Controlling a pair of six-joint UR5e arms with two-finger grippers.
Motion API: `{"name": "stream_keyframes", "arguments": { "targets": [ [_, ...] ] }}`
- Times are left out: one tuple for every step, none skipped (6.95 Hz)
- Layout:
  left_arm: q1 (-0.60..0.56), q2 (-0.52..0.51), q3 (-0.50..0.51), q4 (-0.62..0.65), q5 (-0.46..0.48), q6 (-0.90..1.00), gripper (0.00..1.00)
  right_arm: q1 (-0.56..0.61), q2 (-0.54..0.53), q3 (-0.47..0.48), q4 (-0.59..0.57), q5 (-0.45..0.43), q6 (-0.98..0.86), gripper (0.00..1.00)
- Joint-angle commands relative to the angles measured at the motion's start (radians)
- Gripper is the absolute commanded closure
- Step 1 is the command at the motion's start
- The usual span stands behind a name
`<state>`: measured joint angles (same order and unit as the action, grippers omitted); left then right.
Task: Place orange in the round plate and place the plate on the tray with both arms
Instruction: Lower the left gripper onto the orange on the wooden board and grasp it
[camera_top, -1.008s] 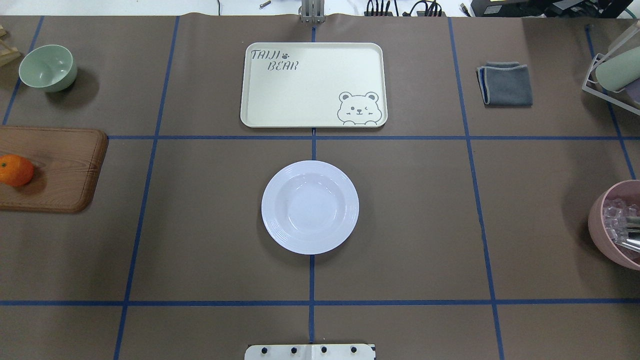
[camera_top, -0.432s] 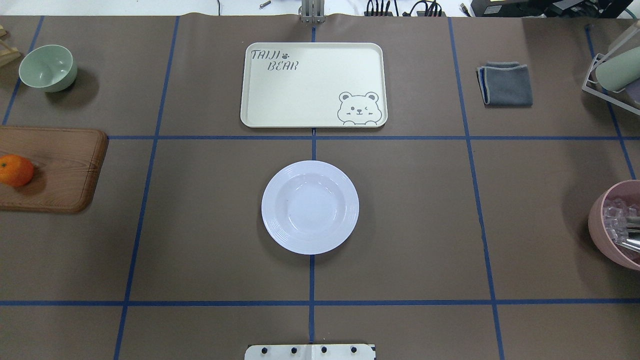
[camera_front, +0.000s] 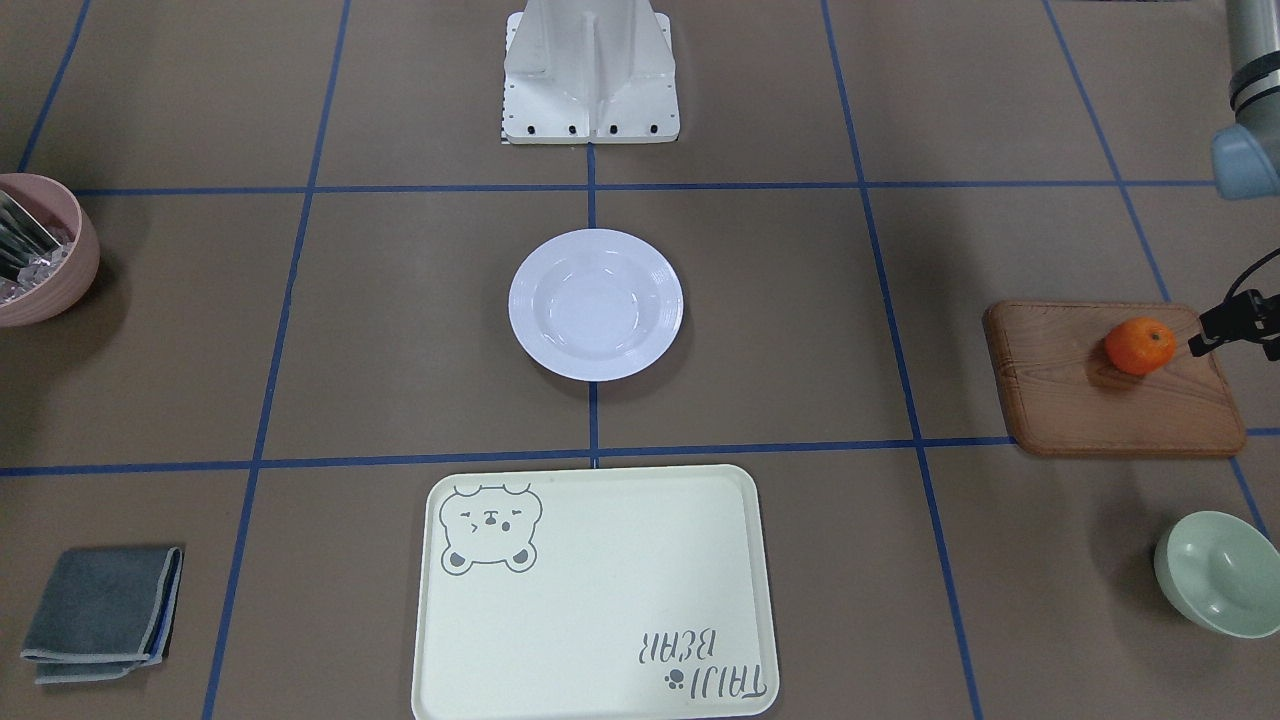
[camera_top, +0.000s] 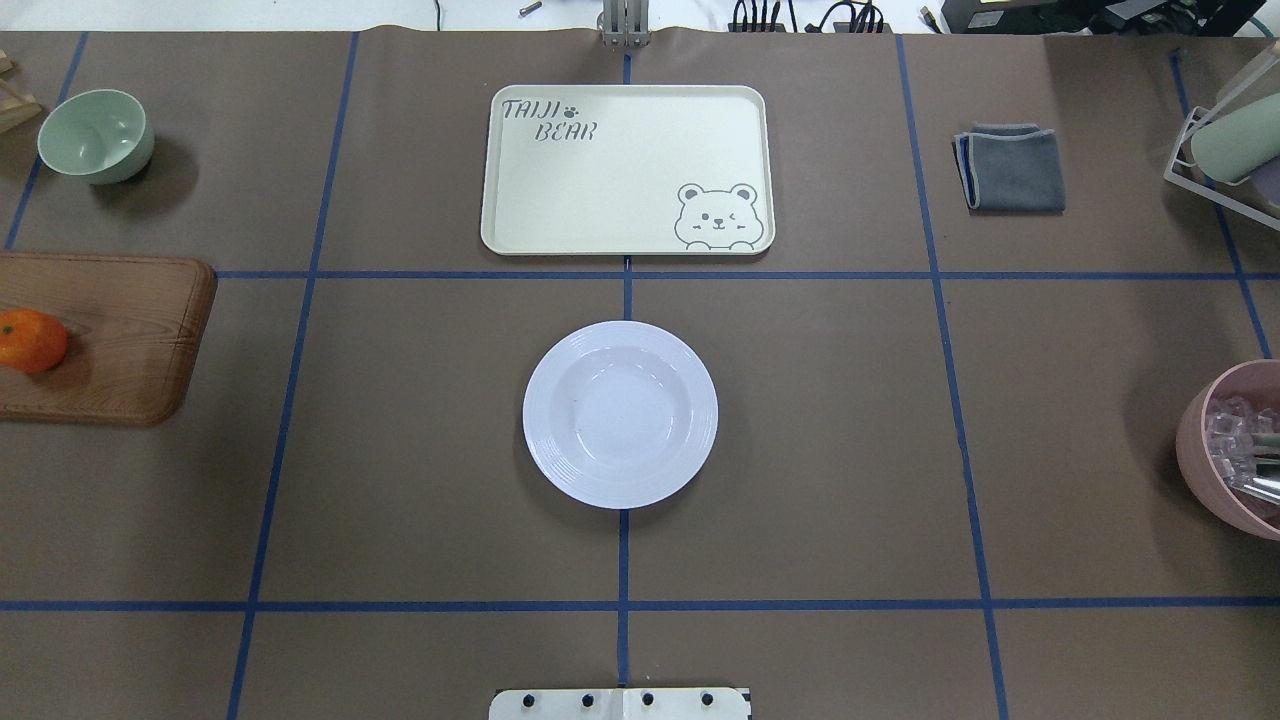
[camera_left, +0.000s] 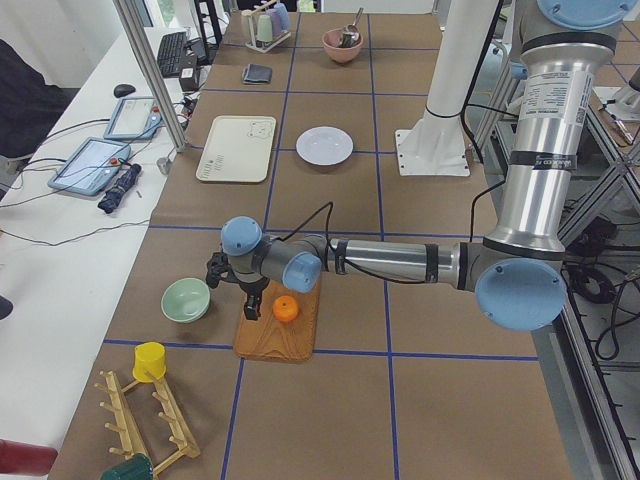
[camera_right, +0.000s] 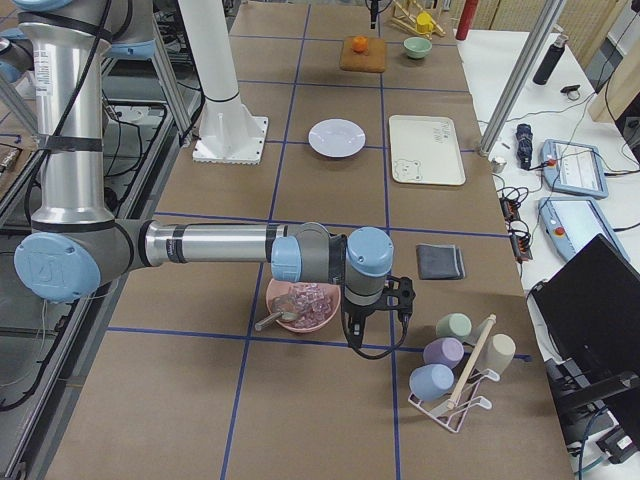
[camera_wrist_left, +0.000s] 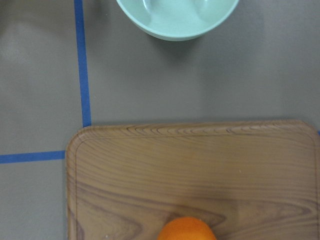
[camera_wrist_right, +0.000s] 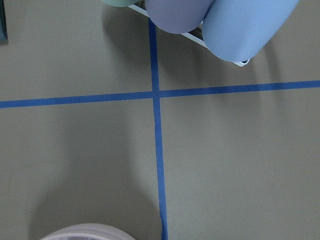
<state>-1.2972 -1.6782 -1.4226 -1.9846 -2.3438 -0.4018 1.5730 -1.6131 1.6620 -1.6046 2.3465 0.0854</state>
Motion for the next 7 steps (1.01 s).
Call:
{"name": "stream_keyframes", "arguments": {
  "targets": [
    [0.082,0.000,0.059,-0.123,0.058,-0.086,0.01,-0.001,0.007,0.002,0.000,0.005,0.033,0.00],
    [0.084,0.000,0.056,-0.125,0.054,-0.104,0.01,-0.001,0.010,0.001,-0.001,0.010,0.034,0.00],
    [0.091,0.003,0.057,-0.125,0.055,-0.104,0.01,-0.004,0.010,0.001,-0.002,0.017,0.034,0.00],
    [0.099,0.006,0.059,-0.120,0.057,-0.103,0.01,-0.001,0.010,-0.001,-0.002,0.031,0.034,0.00],
    [0.117,0.011,0.057,-0.120,0.052,-0.103,0.01,-0.001,0.009,-0.005,-0.002,0.031,0.033,0.00],
    [0.130,0.023,0.059,-0.120,0.052,-0.103,0.01,-0.001,0.009,-0.005,-0.002,0.031,0.034,0.00],
    [0.143,0.031,0.057,-0.120,0.051,-0.103,0.01,-0.001,0.009,-0.005,-0.002,0.031,0.034,0.00]
  ]
}}
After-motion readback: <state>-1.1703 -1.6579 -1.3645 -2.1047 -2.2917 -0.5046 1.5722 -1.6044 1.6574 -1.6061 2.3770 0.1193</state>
